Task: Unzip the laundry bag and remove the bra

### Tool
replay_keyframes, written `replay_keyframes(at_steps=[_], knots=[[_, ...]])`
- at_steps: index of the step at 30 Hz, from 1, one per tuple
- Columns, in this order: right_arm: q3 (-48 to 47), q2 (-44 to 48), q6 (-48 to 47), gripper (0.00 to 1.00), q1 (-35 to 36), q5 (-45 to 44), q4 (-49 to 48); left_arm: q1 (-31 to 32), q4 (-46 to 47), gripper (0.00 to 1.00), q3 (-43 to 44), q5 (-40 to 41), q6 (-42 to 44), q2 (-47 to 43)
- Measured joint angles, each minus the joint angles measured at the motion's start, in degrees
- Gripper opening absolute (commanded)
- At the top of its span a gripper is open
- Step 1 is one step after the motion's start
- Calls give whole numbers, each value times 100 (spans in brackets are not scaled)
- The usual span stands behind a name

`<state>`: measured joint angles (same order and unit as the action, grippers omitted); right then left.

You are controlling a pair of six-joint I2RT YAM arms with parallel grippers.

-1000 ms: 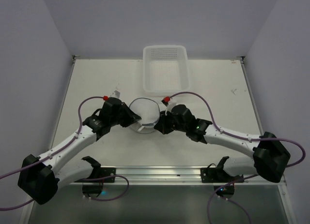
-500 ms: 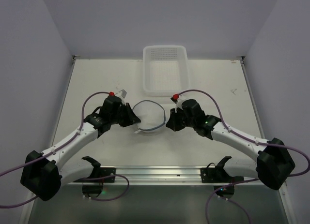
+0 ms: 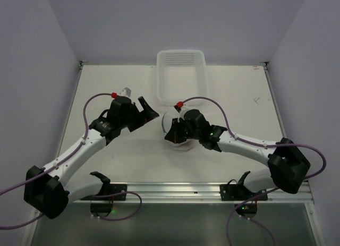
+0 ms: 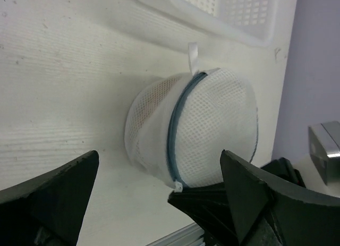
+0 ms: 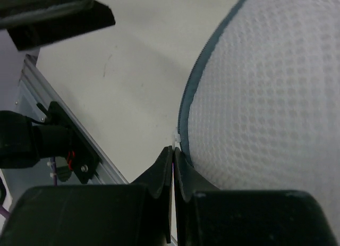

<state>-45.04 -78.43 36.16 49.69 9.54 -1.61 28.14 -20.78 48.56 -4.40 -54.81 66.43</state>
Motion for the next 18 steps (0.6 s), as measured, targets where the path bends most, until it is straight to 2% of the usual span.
replay_keyframes(at_steps=[5,8,12,14,15,17,18], knots=[[-385,-487,140,0,52,35,-260,0,295,100,-684,-11,-597,-846],[-402,-529,144,0,66,50,-317,37,538,99,-933,-149,-780,-599],[-402,-529,140,0,68,50,-315,151,754,91,-1005,-256,-846,-111],[-402,-522,138,0,68,50,-313,192,925,83,-1005,-299,-855,31],[-402,-516,136,0,68,50,-304,199,1010,72,-1005,-326,-855,79],[-402,-496,136,0,68,48,-295,210,1180,63,-1005,-382,-859,160],[-402,-479,136,0,68,46,-275,225,1272,54,-1005,-411,-855,205]])
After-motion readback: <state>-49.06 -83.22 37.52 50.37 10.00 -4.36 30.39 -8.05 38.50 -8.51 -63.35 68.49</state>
